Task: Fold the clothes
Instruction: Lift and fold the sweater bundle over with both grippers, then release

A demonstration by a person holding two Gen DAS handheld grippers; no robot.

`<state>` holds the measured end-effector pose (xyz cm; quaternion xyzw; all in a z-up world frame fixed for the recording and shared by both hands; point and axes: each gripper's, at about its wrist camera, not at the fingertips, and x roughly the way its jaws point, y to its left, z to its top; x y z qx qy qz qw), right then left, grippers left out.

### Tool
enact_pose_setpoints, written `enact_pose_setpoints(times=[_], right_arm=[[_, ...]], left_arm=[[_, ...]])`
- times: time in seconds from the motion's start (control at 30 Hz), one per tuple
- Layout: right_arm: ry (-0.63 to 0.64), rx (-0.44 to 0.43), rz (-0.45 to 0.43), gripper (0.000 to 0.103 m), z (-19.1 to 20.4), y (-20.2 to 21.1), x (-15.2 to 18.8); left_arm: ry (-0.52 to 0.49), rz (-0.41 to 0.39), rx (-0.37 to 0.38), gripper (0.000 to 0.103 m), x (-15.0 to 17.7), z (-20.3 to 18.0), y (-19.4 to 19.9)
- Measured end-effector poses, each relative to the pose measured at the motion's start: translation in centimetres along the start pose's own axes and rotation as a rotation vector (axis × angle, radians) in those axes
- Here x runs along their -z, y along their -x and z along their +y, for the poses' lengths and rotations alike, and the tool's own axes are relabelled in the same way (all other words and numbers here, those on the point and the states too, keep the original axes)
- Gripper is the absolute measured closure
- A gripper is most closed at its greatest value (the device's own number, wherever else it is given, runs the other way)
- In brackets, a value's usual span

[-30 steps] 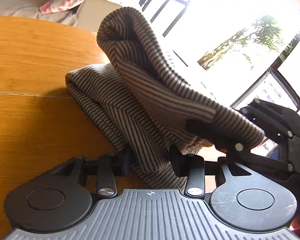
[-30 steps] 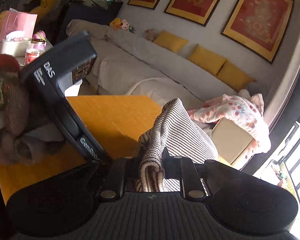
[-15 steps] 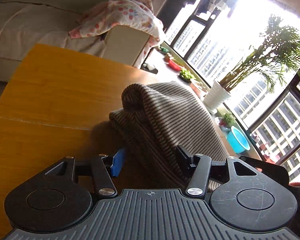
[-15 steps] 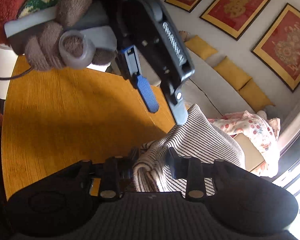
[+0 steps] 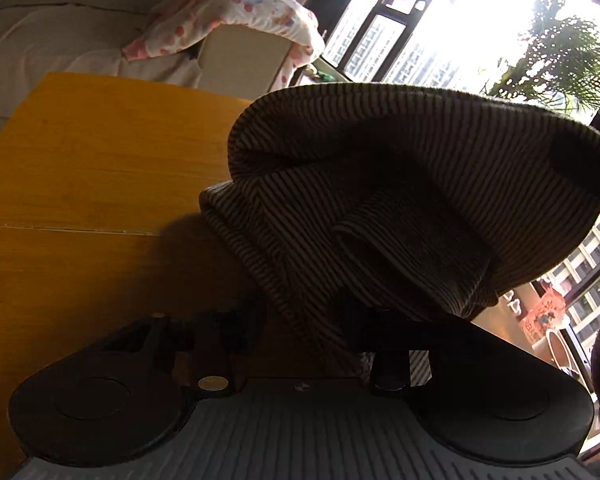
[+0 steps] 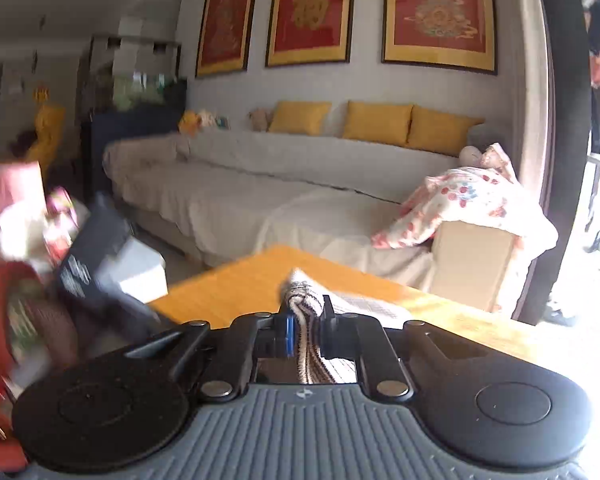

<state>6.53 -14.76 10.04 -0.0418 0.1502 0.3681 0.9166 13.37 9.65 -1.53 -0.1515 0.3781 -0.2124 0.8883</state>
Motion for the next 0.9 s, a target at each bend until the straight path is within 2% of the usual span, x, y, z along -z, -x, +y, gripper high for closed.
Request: enact_pose_setpoints(times=[0.07,0.17,0.23,0.33,0.47,0.57,0.63,0.73,0.77,0.87,0.9], right_arm=[[-0.024,-0.099,0.021,0.093,0.1,-1.0,-0.7],[-0.035,-0.162,0.102,0.093,0.1,-3.1,0.5],[-0.056,-0.157,0.139,0.092,0.4,-3.3,2.5],[0.010,-0.138,0.171,0.092,1.1,-3.4,3.7],[0.106,-0.112,0.213,0.092,2.1,-3.4,5.2],[0.179,-0.092,0.244,0.091,2.8,-3.5,6.2],[0.227,-0.079,0.265,0.091,3.2,-3.6,7.0],[0.300,-0.059,0.296,0.091,3.9,-3.6,8.1],[0.324,-0.052,0.306,0.091,4.2,-3.7,8.4],[0.306,-0.028,0.256,0.088,3.3,-1.9,7.7],[0.298,-0.019,0.238,0.082,3.0,-1.3,7.5]], left_arm=[[0.000,0.000,0.005,0.065,0.2,0.1,0.1],[0.009,0.005,0.017,0.065,0.3,1.0,0.6],[0.014,0.007,0.024,0.063,0.4,1.6,0.9],[0.029,-0.002,0.025,0.060,0.3,2.6,1.8],[0.074,-0.104,-0.006,0.060,-1.1,3.6,5.2],[0.061,-0.184,0.045,0.057,-2.6,2.2,7.1],[0.056,-0.197,0.096,0.055,-3.5,0.8,6.8],[0.026,-0.161,0.160,0.054,-4.1,-1.7,3.7],[0.007,-0.139,0.149,0.054,-4.1,-2.3,2.3],[-0.065,-0.099,0.055,0.057,-3.0,-3.2,-0.5],[-0.093,-0.095,0.025,0.057,-2.5,-3.3,-1.0]])
